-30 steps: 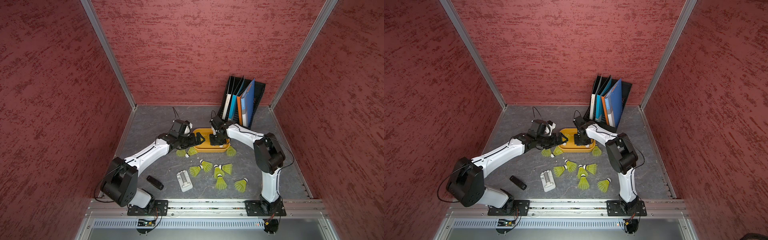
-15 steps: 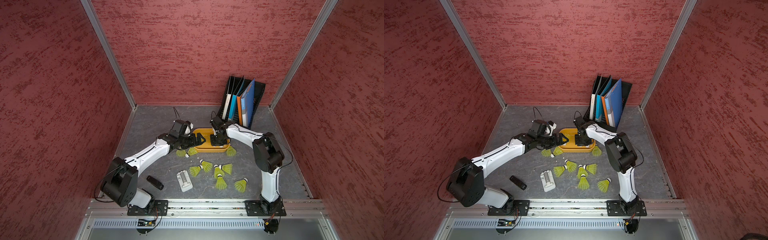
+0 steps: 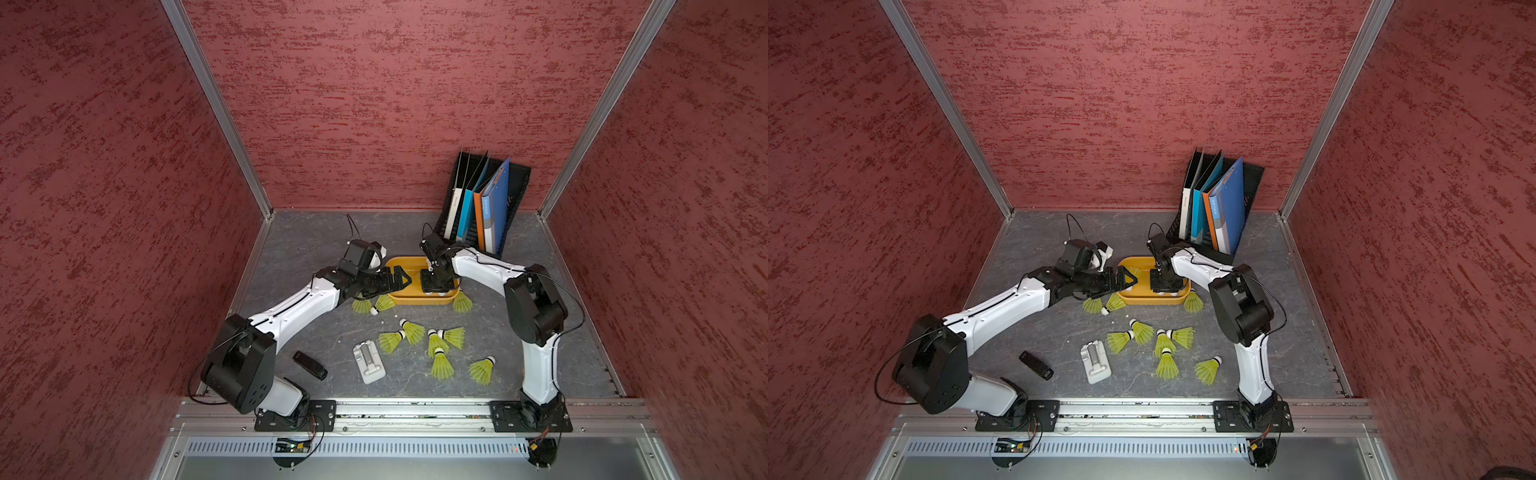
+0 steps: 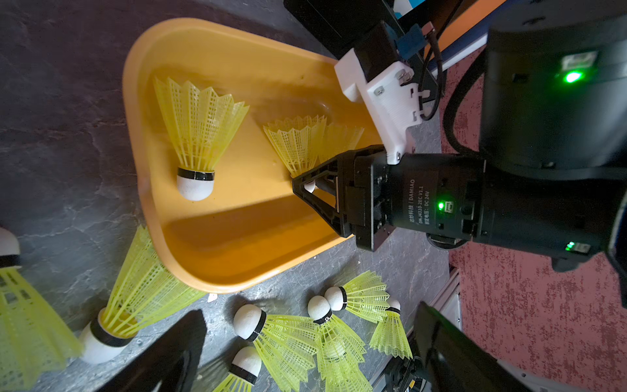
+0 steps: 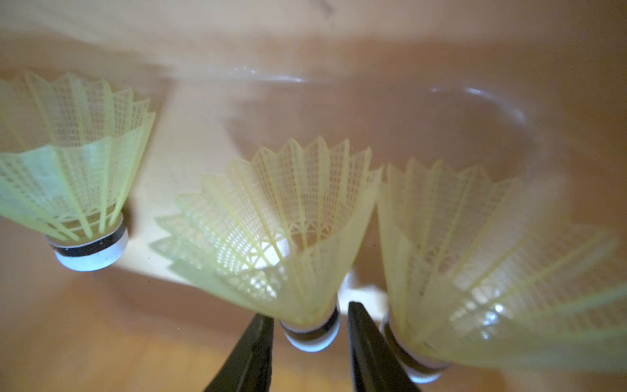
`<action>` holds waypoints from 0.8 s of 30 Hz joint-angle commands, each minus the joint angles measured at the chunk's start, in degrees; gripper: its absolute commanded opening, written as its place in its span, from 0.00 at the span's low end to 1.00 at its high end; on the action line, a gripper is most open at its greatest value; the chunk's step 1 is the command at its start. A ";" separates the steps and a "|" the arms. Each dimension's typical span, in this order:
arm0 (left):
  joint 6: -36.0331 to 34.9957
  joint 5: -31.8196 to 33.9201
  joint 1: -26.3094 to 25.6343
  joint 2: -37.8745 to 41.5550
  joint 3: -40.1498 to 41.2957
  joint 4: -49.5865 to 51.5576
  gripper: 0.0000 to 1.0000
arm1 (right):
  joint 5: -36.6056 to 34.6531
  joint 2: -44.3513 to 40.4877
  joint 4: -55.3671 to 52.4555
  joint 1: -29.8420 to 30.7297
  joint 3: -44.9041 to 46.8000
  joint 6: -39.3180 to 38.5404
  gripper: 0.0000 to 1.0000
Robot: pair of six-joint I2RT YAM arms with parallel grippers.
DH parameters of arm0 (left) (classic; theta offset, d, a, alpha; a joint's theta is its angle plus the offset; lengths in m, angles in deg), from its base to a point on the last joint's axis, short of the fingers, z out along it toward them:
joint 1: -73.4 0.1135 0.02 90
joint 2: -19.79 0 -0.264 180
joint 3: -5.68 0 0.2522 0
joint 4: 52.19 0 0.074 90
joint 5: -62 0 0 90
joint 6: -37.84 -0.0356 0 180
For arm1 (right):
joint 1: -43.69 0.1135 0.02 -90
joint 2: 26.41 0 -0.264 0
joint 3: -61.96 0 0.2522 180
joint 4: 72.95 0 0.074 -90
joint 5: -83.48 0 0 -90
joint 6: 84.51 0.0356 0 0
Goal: Put the shuttlecocks into the storage box
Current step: Place the shuttlecock in the storage box.
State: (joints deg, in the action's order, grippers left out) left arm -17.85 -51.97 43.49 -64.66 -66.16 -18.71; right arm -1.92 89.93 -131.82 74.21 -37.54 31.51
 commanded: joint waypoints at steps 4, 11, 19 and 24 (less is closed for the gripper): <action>-1.07 -0.20 -0.15 -0.17 -0.87 0.92 1.00 | -0.48 -1.63 0.25 -0.30 -0.74 1.21 0.41; -1.06 -0.23 -0.19 -0.19 -0.87 0.93 1.00 | 0.32 -3.46 0.49 -0.24 -0.27 2.08 0.41; -1.10 0.22 -0.23 0.52 -0.75 1.64 1.00 | 1.54 -5.72 0.72 -0.21 0.78 2.90 0.47; -1.93 0.41 -0.21 1.10 -0.70 2.50 1.00 | 1.99 -7.30 0.72 -0.12 1.49 3.48 0.50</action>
State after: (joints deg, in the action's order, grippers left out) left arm -18.38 -51.93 43.49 -64.63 -66.16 -17.22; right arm -0.66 84.94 -131.55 74.23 -36.92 34.18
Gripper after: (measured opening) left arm 0.996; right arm 0.495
